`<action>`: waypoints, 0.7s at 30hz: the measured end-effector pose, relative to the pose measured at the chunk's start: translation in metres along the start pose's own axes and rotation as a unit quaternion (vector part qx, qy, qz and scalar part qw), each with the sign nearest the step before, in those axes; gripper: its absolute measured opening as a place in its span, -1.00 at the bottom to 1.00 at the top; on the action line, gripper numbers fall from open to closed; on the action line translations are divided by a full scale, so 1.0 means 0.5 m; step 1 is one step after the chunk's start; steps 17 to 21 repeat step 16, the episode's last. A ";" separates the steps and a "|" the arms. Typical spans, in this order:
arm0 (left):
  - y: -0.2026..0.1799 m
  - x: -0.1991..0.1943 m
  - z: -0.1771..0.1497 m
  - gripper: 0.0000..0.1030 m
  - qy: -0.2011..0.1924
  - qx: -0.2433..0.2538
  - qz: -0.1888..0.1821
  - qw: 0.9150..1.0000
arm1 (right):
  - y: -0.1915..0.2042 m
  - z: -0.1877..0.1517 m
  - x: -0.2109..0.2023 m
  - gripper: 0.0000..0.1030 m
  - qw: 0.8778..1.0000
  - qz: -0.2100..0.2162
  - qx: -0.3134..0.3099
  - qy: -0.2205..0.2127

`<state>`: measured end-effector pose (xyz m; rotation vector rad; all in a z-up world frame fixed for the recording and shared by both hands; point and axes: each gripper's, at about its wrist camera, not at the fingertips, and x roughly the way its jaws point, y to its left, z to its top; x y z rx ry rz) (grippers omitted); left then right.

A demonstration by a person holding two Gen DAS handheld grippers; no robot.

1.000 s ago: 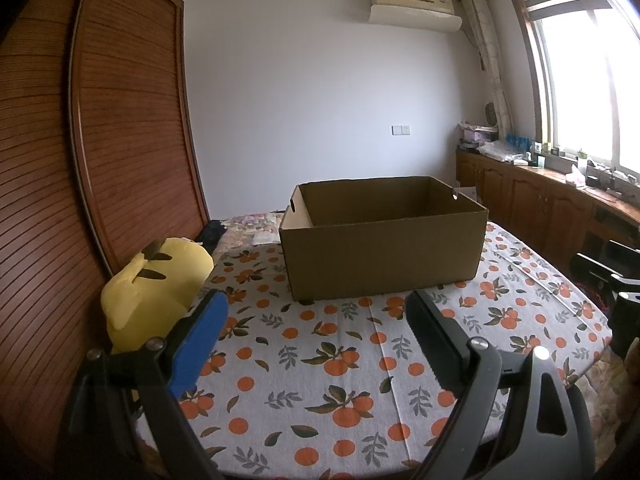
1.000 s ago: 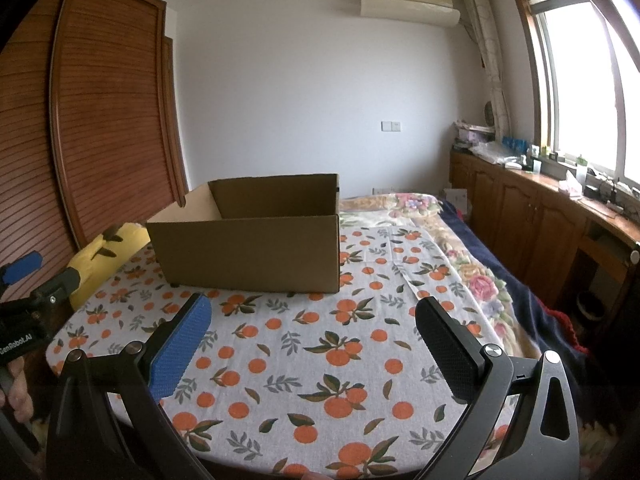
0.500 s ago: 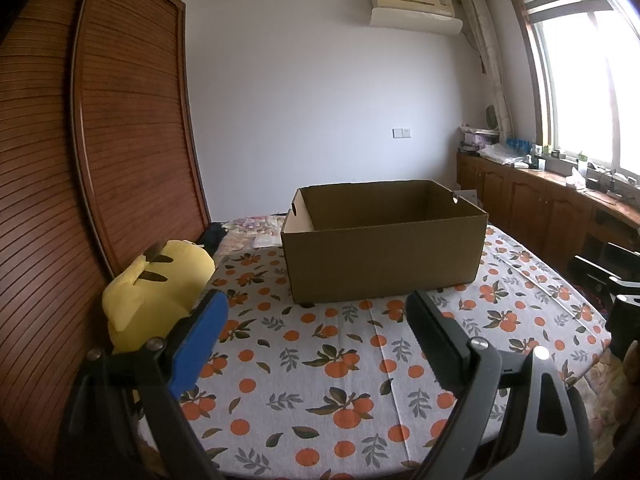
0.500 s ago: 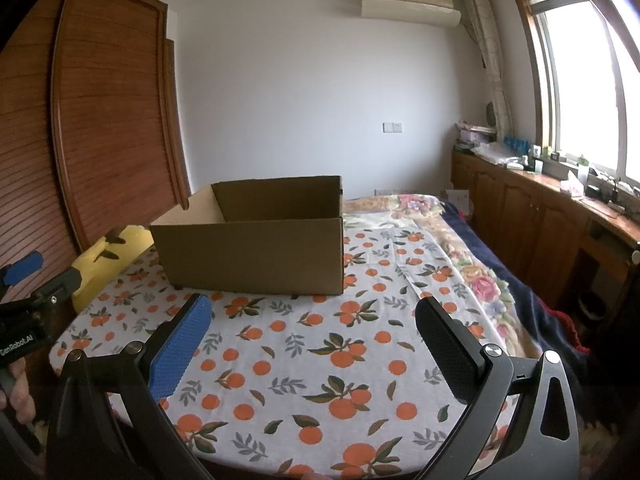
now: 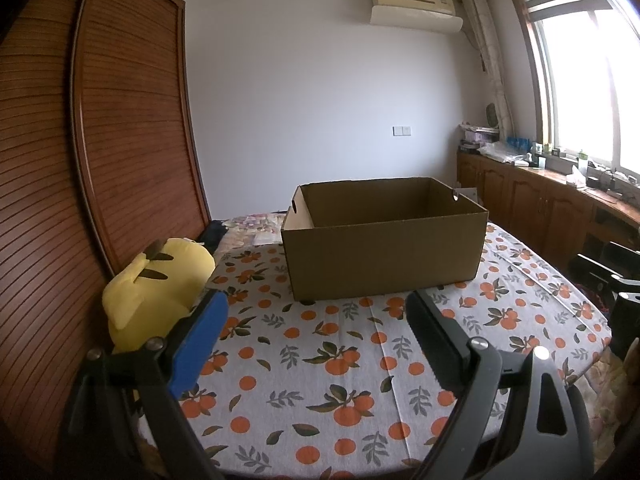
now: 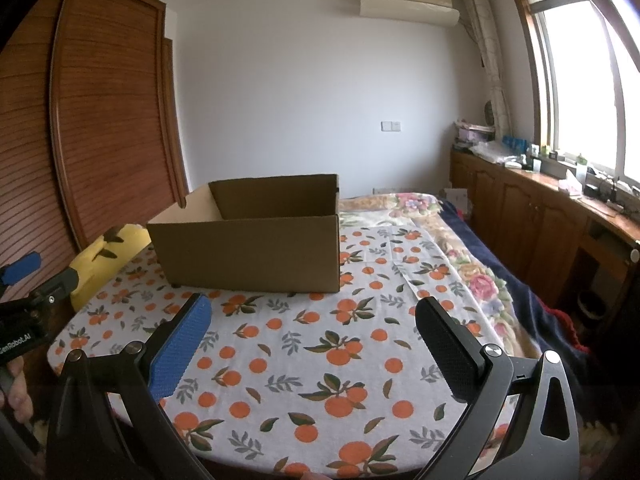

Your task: Organize snacks

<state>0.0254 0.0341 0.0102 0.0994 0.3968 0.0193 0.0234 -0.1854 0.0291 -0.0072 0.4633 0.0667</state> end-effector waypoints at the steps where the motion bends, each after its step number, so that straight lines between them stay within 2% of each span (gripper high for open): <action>1: 0.000 0.001 0.000 0.77 0.000 0.000 0.000 1.000 | 0.000 0.000 0.000 1.00 1.000 0.000 0.000 0.000; 21: -0.002 0.002 -0.001 0.77 0.000 -0.001 0.000 1.000 | 0.000 -0.001 0.000 1.00 1.000 0.000 0.000 0.001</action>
